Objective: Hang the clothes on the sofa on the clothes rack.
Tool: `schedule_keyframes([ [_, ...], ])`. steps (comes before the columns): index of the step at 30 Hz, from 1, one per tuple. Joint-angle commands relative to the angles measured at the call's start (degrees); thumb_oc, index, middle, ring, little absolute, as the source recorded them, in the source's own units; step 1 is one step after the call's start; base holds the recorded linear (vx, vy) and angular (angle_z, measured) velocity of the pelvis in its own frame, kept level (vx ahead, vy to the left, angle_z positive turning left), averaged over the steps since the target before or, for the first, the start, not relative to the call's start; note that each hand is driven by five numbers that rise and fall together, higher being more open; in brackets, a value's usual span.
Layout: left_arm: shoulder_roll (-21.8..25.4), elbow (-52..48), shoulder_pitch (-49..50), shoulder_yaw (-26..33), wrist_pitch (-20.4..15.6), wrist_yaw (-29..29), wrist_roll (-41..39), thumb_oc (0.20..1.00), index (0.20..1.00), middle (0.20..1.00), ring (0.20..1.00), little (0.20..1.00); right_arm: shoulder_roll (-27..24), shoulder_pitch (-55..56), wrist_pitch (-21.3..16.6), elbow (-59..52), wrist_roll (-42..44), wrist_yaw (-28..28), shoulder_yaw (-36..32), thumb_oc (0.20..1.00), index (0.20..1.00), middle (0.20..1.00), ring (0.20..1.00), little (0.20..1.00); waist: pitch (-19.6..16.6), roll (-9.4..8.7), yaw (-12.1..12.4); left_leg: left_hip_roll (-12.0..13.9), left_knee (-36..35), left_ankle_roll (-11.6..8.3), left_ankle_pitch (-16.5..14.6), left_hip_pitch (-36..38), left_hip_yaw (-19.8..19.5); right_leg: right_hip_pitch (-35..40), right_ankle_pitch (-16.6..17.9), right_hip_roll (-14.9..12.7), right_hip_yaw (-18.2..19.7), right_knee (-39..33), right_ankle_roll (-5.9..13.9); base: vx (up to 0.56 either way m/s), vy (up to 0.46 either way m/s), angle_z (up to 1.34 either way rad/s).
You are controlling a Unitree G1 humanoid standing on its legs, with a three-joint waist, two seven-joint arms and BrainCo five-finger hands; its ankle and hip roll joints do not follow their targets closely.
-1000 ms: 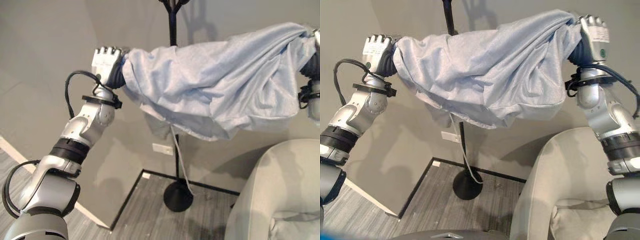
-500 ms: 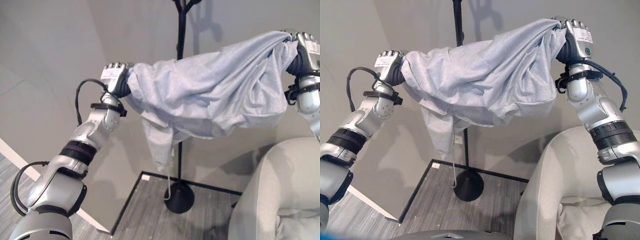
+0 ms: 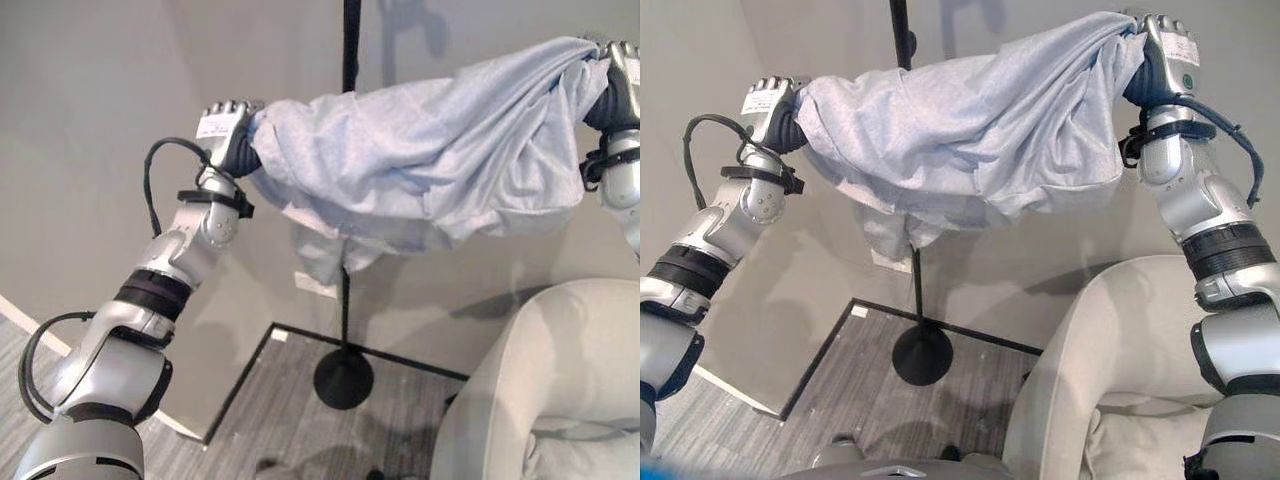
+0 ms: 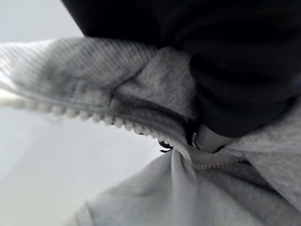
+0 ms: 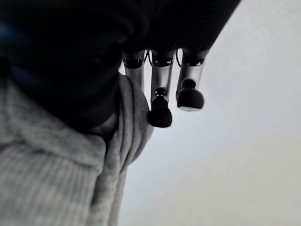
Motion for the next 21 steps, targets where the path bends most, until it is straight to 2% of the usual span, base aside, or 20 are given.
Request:
schedule_keyframes([
  [1,7.52,2.89,-0.32,5.97,3.28,1.74,-3.16,0.200,0.200,0.200,0.200,0.200,-5.22,-0.97,3.23,1.65,2.77,-2.84,-6.25,0.200,0.200,0.200,0.200,0.200,-5.11,1.71,1.22,-0.99,1.63,-0.62,8.23,-0.70,1.17,12.92,-10.01,-7.74,-0.13,1.83,9.33,0.48,0.199,-0.29],
  [6,9.54,1.33,0.41,5.73,2.84,1.11,-1.72,0.200,0.200,0.200,0.200,0.200,-3.40,0.94,4.30,3.06,2.05,-3.26,-7.43,0.200,0.200,0.200,0.200,0.200,-7.57,0.26,2.26,-5.20,1.85,1.38,6.58,1.54,5.17,12.20,-9.41,-12.05,0.91,3.93,11.56,0.29,0.158,-0.38],
  [8,9.68,1.77,-0.21,5.40,2.91,1.07,-1.65,0.200,0.200,0.200,0.200,0.200,-3.30,0.28,4.39,4.36,2.23,-3.29,-7.00,0.200,0.200,0.200,0.200,0.200,-7.97,-0.10,2.43,-6.07,1.87,1.95,6.19,1.61,5.82,11.99,-9.15,-12.88,0.86,4.33,12.09,0.19,0.115,-0.44],
  [11,8.10,4.32,-0.23,5.40,3.51,0.41,-3.12,0.200,0.200,0.200,0.200,0.200,-1.96,-0.88,5.03,9.23,3.48,-2.57,-5.71,0.200,0.200,0.200,0.200,0.200,-8.71,-0.83,2.30,-8.75,1.91,3.45,5.13,1.47,7.03,10.88,-7.42,-14.97,1.05,5.45,13.34,0.20,0.129,-0.30],
  [17,5.39,7.30,0.65,4.57,3.36,-1.04,-3.81,0.200,0.200,0.200,0.200,0.200,-0.07,-0.59,5.38,14.32,3.41,-0.28,-3.67,0.200,0.200,0.200,0.200,0.200,-8.65,-0.84,2.23,-10.13,1.70,4.02,5.15,-0.35,7.09,8.96,-6.58,-15.58,0.89,5.97,13.78,0.07,0.053,0.09],
  [21,2.13,6.15,6.19,5.70,2.52,-2.54,-4.02,0.200,0.200,0.200,0.200,0.200,4.03,6.77,4.95,16.06,3.13,1.47,-5.56,0.200,0.200,0.200,0.200,0.200,-7.55,-0.72,2.25,-10.47,1.84,4.36,5.30,-1.78,6.82,7.42,-6.54,-15.75,0.61,6.73,13.71,0.02,0.007,0.04],
])
